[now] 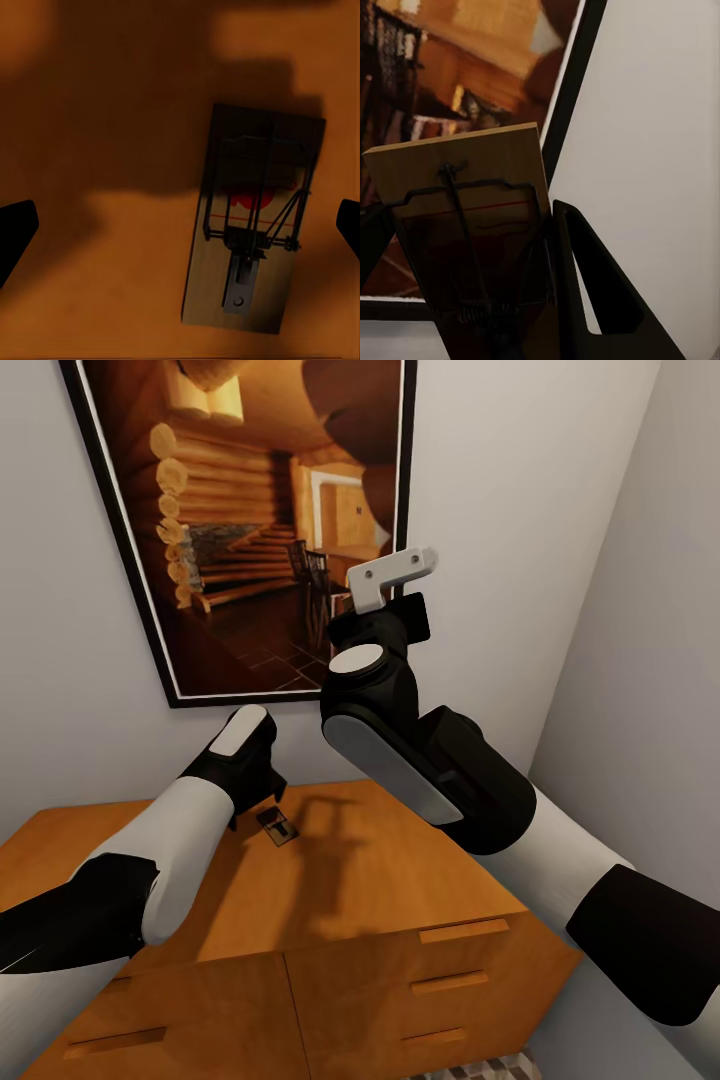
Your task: Take the four mousetraps from the cabinet in the bathroom and place them on the bathroom floor. Make sure all four end up on the same floor surface, and ensure that at least two of them are either under or directly next to the same bathroom sink.
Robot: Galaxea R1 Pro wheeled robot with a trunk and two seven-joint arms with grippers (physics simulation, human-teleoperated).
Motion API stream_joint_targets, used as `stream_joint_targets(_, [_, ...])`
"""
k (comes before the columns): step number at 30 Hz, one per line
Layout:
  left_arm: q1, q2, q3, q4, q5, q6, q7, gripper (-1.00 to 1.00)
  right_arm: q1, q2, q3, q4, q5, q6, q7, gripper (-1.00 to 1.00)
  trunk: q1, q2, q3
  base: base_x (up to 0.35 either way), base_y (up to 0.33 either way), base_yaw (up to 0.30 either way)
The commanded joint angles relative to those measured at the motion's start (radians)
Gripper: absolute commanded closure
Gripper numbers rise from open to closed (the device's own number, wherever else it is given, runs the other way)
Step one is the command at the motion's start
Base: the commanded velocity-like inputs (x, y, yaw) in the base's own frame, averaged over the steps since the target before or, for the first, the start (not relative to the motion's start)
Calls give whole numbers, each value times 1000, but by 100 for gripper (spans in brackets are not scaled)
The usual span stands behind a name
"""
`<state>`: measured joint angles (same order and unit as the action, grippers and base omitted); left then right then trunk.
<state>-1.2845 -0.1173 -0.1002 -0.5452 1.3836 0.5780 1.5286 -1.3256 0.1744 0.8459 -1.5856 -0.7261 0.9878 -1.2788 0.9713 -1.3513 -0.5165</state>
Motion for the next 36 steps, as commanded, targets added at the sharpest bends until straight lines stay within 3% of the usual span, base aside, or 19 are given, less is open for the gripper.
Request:
stream_joint_targets(1, [-1, 1, -6, -1, 13, 10, 8, -100, -1, 0, 1, -1, -11, 5, -10, 100, 0, -1, -1, 0, -17, 0])
stream_joint_targets(12, [-1, 1, -6, -1, 39, 8, 17, -100, -2, 0, 1, -1, -10, 5, -10, 100, 0, -1, -1, 0, -6, 0])
stream_joint_targets(36, [0, 1, -4, -1, 43, 10, 1, -100, -2, 0, 1, -1, -10, 5, -10, 100, 0, -1, -1, 27, -22, 0])
